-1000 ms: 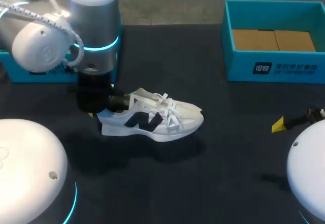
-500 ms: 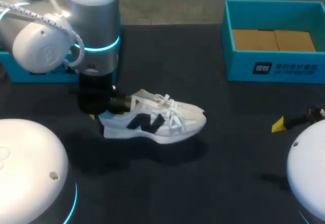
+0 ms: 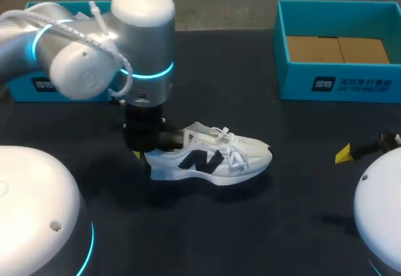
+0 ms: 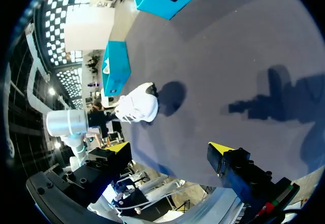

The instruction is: Take the shoe out of the shoebox, open the shoe tongue, remove and reinsert the insole, then place the shoe into the shoebox

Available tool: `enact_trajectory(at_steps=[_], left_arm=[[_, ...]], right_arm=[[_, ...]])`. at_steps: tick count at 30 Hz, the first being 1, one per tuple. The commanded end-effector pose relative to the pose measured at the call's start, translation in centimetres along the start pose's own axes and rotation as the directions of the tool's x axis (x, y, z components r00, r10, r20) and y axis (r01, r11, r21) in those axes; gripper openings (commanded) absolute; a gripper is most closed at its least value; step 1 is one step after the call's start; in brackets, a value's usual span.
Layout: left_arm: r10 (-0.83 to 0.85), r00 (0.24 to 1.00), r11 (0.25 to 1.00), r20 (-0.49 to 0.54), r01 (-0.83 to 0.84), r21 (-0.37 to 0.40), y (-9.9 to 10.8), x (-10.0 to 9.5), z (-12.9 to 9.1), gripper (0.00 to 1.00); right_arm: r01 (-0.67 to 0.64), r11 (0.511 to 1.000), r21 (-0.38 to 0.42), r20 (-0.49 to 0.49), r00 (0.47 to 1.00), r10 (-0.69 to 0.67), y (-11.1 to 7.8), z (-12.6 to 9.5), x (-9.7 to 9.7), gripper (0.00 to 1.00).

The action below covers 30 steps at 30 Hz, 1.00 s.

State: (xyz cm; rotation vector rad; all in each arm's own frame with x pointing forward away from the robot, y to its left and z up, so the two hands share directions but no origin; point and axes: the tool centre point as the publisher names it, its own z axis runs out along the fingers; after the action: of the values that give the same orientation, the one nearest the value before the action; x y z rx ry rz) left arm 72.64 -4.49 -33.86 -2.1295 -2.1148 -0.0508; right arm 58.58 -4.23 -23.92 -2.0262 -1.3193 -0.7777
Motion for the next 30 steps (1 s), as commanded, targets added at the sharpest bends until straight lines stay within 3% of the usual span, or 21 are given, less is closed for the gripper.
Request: enact_trajectory(at_steps=[1, 8, 12, 30], left_arm=[[-0.001, 0.999, 1.0, -0.047, 0.002, 0.018, 0.4, -2.6, 0.8, 0.0], [-0.011, 0.997, 1.0, -0.075, 0.012, 0.014, -0.4, -4.1, 2.6, 0.0], [-0.055, 0.995, 0.998, -0.088, 0.052, -0.034, 0.0, -4.9, 3.5, 0.0], [-0.022, 0.997, 0.999, -0.07, 0.019, -0.048, 1.8, -6.2, 4.9, 0.0]], right_arm=[[-0.001, 1.0, -0.004, 0.004, 1.0, 0.001, -0.2, 0.0, 0.0, 1.0], [-0.001, 1.0, -0.004, 0.004, 1.0, 0.001, -0.2, 0.0, 0.0, 1.0], [-0.001, 1.0, -0.004, 0.004, 1.0, 0.001, -0.2, 0.0, 0.0, 1.0], [-0.001, 1.0, -0.004, 0.004, 1.0, 0.001, -0.2, 0.0, 0.0, 1.0]])
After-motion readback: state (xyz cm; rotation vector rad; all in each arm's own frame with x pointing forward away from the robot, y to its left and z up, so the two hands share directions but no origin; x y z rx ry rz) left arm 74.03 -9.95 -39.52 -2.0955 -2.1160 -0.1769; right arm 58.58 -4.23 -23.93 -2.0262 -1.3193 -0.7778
